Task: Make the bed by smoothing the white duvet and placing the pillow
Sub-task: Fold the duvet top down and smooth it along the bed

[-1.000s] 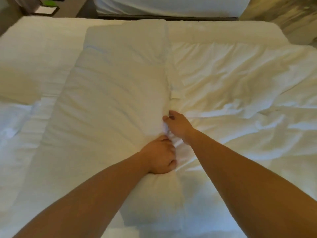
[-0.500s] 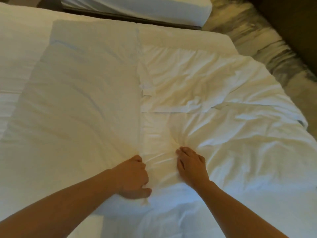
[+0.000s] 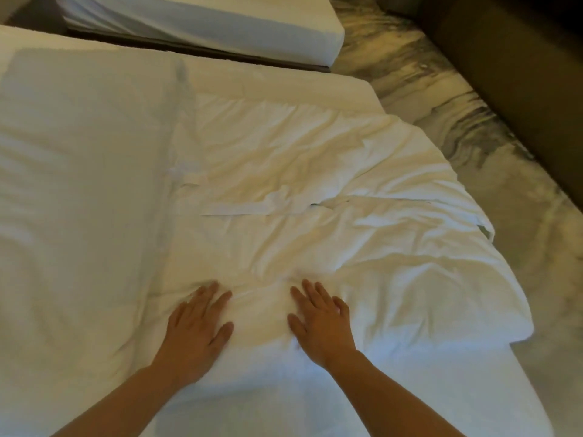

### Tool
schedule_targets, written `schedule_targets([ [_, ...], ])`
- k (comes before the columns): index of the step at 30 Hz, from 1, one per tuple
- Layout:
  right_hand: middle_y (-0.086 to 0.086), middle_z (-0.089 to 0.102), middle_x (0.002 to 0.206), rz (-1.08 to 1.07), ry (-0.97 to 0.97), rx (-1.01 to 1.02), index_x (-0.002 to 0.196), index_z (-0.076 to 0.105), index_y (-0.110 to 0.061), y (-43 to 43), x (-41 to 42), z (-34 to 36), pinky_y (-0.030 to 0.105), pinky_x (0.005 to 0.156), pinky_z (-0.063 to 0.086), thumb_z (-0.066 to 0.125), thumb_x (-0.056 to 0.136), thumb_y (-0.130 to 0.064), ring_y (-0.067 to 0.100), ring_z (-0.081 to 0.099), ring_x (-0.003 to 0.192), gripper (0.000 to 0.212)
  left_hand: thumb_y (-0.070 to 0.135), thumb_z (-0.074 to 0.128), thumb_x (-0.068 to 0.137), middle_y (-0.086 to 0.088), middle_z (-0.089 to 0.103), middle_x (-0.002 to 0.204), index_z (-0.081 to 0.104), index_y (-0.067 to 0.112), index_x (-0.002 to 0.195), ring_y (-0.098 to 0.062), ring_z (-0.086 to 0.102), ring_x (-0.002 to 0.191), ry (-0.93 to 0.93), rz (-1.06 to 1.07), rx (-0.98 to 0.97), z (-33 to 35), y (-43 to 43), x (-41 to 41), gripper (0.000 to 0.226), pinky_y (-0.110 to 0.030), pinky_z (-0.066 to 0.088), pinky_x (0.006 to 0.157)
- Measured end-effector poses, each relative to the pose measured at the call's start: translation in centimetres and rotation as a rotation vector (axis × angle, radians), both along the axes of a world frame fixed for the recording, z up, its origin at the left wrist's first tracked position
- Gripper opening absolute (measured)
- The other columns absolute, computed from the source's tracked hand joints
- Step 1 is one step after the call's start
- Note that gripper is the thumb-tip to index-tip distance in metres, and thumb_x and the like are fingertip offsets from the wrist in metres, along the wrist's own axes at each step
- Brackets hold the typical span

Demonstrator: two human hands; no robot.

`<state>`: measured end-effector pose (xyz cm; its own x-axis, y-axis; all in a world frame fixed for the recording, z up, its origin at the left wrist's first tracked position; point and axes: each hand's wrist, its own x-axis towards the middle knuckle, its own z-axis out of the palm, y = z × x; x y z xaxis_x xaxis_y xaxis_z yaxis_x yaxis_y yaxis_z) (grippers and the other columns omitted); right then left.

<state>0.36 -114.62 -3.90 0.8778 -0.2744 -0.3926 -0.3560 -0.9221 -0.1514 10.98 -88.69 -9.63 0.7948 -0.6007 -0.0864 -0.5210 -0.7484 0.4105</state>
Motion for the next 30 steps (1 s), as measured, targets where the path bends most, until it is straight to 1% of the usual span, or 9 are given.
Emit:
schedule_targets([
  [2,-0.013,-0.007,0.174,-0.013,0.012,-0.028,0.163,0.005,-0.046,-5.2,-1.4,-0.6,0.047,0.125,0.004,0.017,0.101,-0.067,0.016,-0.01,0.16,0.067,0.069,0.014,0.095,0.007,0.019,0.17,0.025,0.037,0.161,-0.017,0.021,0.156,0.042,0.101,0.051,-1.2,-4.2,-1.6,0.074,-0.042,0.015,0.12],
  [7,-0.015,-0.016,0.172,-0.008,0.041,-0.06,0.161,-0.006,-0.051,-18.9,-6.1,-1.5,0.051,0.125,0.0,0.018,0.098,-0.075,0.019,-0.016,0.16,0.071,0.069,0.0,0.087,0.002,0.006,0.172,0.005,0.019,0.165,-0.016,0.01,0.159,0.091,0.33,0.147,-1.1,-15.0,-5.6,0.092,-0.045,0.008,0.126],
  [9,-0.017,-0.02,0.171,-0.038,0.054,-0.054,0.16,-0.01,-0.052,-23.9,-8.4,-1.6,0.051,0.126,-0.002,0.017,0.097,-0.076,0.017,-0.018,0.159,0.072,0.069,-0.004,0.085,0.0,0.0,0.173,-0.001,0.019,0.164,-0.016,0.004,0.159,0.134,0.383,0.164,-0.7,-19.2,-6.9,0.094,-0.046,0.005,0.126],
  [14,-0.019,-0.023,0.169,-0.1,0.097,-0.039,0.159,-0.012,-0.053,-31.4,-11.7,-1.7,0.052,0.126,-0.004,0.013,0.096,-0.077,0.016,-0.017,0.159,0.073,0.069,-0.003,0.085,0.007,-0.014,0.172,-0.014,0.035,0.161,-0.014,-0.008,0.159,0.269,0.29,0.187,1.5,-27.3,-8.6,0.085,-0.044,0.002,0.127],
  [18,-0.021,-0.028,0.162,-0.061,0.066,-0.008,0.159,-0.012,-0.054,-34.2,-11.7,-1.0,0.049,0.126,-0.002,-0.007,0.081,-0.082,0.015,-0.017,0.159,0.083,0.073,-0.011,0.079,0.013,-0.016,0.17,-0.011,0.038,0.161,-0.012,-0.011,0.158,0.197,0.186,0.138,3.5,-33.0,-7.0,0.089,-0.045,0.0,0.126],
  [21,-0.019,-0.017,0.17,-0.107,0.013,0.003,0.16,-0.005,-0.052,-36.9,-10.9,-0.1,0.046,0.125,0.002,-0.006,0.083,-0.078,0.013,-0.013,0.16,0.082,0.071,-0.001,0.09,0.014,-0.014,0.17,-0.005,0.039,0.162,-0.012,-0.01,0.158,0.141,0.152,0.062,4.7,-38.4,-3.9,0.079,-0.046,-0.001,0.126],
  [23,-0.016,-0.004,0.173,-0.198,-0.078,0.034,0.162,0.005,-0.049,-39.6,-10.1,0.5,0.045,0.125,0.007,0.01,0.095,-0.075,0.011,-0.006,0.16,0.072,0.064,0.014,0.101,0.011,-0.01,0.172,-0.001,0.038,0.163,-0.013,-0.008,0.158,0.118,0.13,0.049,5.3,-42.3,-2.1,0.069,-0.047,-0.001,0.127],
  [25,-0.014,0.005,0.174,-0.31,-0.182,0.073,0.163,0.013,-0.045,-43.1,-9.0,0.7,0.046,0.124,0.011,0.025,0.101,-0.069,0.011,0.001,0.16,0.067,0.058,0.023,0.105,0.009,-0.006,0.172,0.002,0.037,0.164,-0.015,-0.007,0.159,0.07,0.122,0.041,5.6,-46.1,-0.6,0.066,-0.048,-0.001,0.127],
  [30,-0.005,0.019,0.173,-0.523,-0.267,0.09,0.164,0.022,-0.035,-54.2,-6.9,-0.3,0.05,0.122,0.018,0.032,0.103,-0.064,0.017,0.016,0.159,0.067,0.063,0.016,0.102,0.008,-0.012,0.172,-0.003,0.042,0.162,-0.02,-0.012,0.159,0.004,0.148,0.096,4.3,-55.2,2.5,0.067,-0.056,-0.003,0.125],
])
